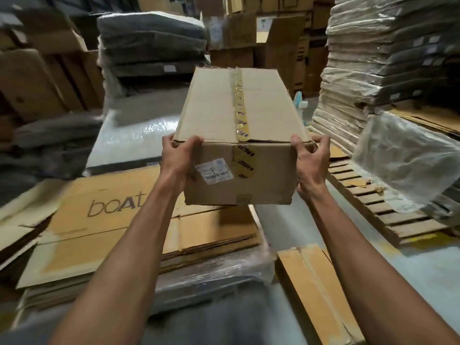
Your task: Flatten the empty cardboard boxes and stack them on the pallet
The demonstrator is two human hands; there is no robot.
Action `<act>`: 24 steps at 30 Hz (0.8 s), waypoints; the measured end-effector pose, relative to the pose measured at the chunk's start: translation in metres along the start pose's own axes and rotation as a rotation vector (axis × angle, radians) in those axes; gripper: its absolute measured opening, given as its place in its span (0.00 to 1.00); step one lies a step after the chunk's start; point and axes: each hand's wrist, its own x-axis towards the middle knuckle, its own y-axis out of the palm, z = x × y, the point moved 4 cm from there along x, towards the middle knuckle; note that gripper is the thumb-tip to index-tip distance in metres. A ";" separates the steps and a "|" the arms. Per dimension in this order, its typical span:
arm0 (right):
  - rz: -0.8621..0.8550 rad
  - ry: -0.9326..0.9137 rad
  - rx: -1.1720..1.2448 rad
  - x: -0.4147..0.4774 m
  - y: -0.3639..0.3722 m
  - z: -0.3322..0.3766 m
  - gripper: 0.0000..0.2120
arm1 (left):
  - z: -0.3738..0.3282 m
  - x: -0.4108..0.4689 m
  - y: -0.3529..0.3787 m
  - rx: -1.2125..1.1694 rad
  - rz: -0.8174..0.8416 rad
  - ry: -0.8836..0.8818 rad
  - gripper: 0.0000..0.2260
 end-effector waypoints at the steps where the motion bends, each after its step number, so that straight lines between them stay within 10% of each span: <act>1: 0.032 -0.007 -0.001 -0.018 0.026 0.004 0.20 | -0.001 0.000 -0.033 -0.007 -0.032 -0.003 0.25; 10: 0.246 0.023 -0.076 -0.138 0.164 -0.012 0.21 | 0.054 -0.005 -0.220 -0.050 -0.252 -0.101 0.23; 24: 0.286 0.225 -0.039 -0.209 0.165 -0.122 0.17 | 0.178 -0.027 -0.251 -0.028 -0.369 -0.259 0.35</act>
